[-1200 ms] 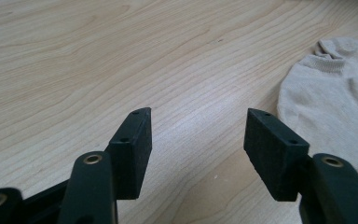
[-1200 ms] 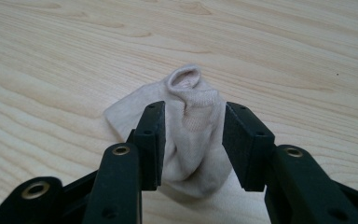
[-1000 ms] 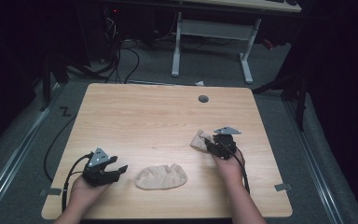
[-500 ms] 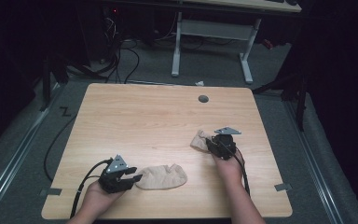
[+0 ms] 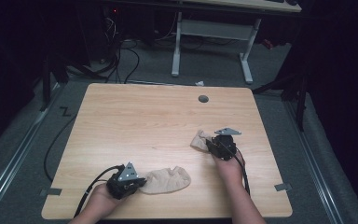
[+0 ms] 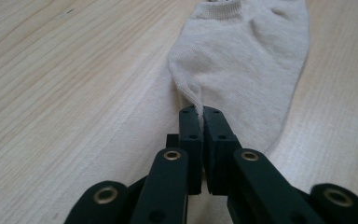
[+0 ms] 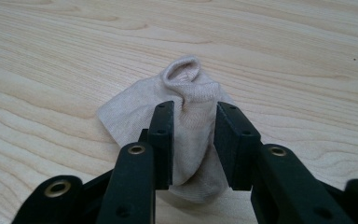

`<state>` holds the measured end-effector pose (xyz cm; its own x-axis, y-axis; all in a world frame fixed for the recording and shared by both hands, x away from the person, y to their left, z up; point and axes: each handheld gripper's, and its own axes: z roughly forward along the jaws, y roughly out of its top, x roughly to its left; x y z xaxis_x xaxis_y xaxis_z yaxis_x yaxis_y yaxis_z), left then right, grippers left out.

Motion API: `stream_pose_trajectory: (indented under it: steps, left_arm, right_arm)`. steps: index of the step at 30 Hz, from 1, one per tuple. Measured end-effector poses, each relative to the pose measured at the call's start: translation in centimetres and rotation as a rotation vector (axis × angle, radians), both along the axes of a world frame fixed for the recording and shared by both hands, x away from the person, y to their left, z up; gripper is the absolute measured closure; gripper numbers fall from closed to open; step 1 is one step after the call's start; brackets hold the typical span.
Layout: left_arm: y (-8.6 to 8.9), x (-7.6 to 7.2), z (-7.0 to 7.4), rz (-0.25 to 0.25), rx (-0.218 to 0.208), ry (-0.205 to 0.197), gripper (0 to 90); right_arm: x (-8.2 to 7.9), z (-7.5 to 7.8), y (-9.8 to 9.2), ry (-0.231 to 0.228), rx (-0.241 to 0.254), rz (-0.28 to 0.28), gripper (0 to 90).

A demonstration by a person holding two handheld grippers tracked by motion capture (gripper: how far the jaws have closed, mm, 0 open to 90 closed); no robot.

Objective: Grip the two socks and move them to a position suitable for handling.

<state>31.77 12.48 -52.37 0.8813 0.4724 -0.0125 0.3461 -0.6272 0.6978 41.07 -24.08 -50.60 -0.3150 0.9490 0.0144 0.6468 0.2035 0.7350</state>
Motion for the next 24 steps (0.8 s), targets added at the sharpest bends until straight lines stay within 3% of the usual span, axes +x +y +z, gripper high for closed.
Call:
stream_pose_trajectory:
  steps: [4, 8, 12, 13, 14, 15, 16, 17, 20, 21, 24]
  left_arm:
    - [-0.1, -0.4, 0.0, -0.023, 0.006, -0.005, 87.2]
    - [0.0, -0.4, 0.1, -0.006, 0.001, 0.005, 84.5]
    - [0.5, -0.2, 0.3, 0.004, -0.036, 0.021, 64.2]
    - [0.7, -0.1, 0.4, 0.009, -0.053, 0.017, 59.0]
    - [0.9, 0.0, 0.5, 0.018, -0.067, 0.011, 59.0]
    - [1.4, 0.2, 0.8, 0.048, -0.094, -0.003, 52.7]
    - [1.4, 0.2, 0.8, 0.048, -0.094, -0.003, 51.0]
    - [2.0, 0.5, 1.0, 0.083, -0.118, -0.009, 49.9]
    - [2.5, 0.7, 1.1, 0.117, -0.133, -0.011, 48.4]
    - [3.1, 1.0, 1.2, 0.152, -0.148, -0.012, 48.0]
    - [3.6, 1.3, 1.3, 0.175, -0.154, -0.010, 47.3]
  right_arm:
    - [-0.1, 0.0, -0.1, 0.000, 0.002, 0.000, 70.3]
    - [-0.1, -0.1, 0.0, 0.008, -0.003, -0.001, 70.9]
    - [0.1, -0.4, 0.1, 0.016, -0.010, 0.000, 76.8]
    - [0.1, -0.5, 0.2, 0.016, -0.023, 0.002, 86.3]
    - [0.1, -0.5, 0.2, 0.016, -0.023, 0.002, 86.3]
    - [0.0, -0.3, 0.2, -0.002, -0.032, 0.004, 87.2]
    - [0.0, -0.3, 0.2, -0.002, -0.032, 0.004, 87.2]
    - [-0.2, 0.1, 0.3, -0.012, -0.032, 0.007, 87.3]
    - [-0.3, 0.5, 0.4, -0.029, -0.032, 0.013, 87.3]
    - [-0.5, 1.1, 0.4, -0.042, -0.026, 0.017, 87.2]
    - [-0.7, 1.5, 0.4, -0.054, -0.022, 0.024, 87.2]
